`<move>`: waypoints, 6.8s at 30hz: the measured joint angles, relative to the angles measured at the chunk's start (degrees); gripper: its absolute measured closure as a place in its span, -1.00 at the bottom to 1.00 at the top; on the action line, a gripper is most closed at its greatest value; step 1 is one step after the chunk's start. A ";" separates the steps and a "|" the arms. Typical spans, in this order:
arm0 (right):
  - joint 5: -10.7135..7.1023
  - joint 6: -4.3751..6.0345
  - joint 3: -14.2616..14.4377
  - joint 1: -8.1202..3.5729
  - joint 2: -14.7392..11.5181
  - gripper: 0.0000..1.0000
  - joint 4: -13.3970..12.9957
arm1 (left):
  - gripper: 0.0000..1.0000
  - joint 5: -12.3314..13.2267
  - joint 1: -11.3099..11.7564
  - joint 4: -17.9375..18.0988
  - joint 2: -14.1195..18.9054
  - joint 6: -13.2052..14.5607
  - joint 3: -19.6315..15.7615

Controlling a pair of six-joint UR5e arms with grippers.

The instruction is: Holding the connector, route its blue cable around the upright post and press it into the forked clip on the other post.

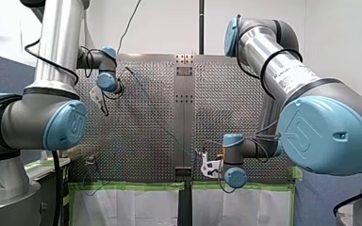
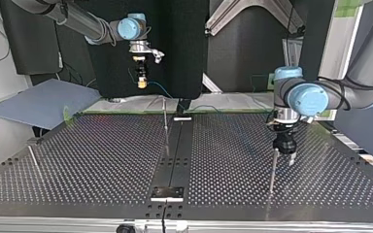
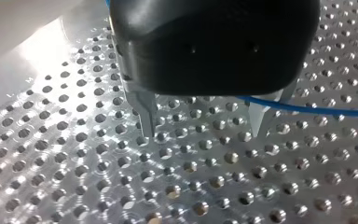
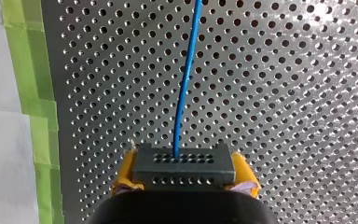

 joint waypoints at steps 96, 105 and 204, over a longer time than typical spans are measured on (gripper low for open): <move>-0.32 0.00 -0.45 -0.01 -0.04 1.00 0.72 | -1.00 -1.69 -1.03 -29.93 23.48 16.77 4.75; -0.42 0.00 -0.33 0.00 -0.05 1.00 0.64 | -1.00 -3.64 -2.04 -34.24 23.46 21.10 4.73; -3.70 0.61 -0.54 0.18 -0.11 1.00 0.07 | -1.00 -7.04 -13.60 -19.79 11.88 46.62 -0.97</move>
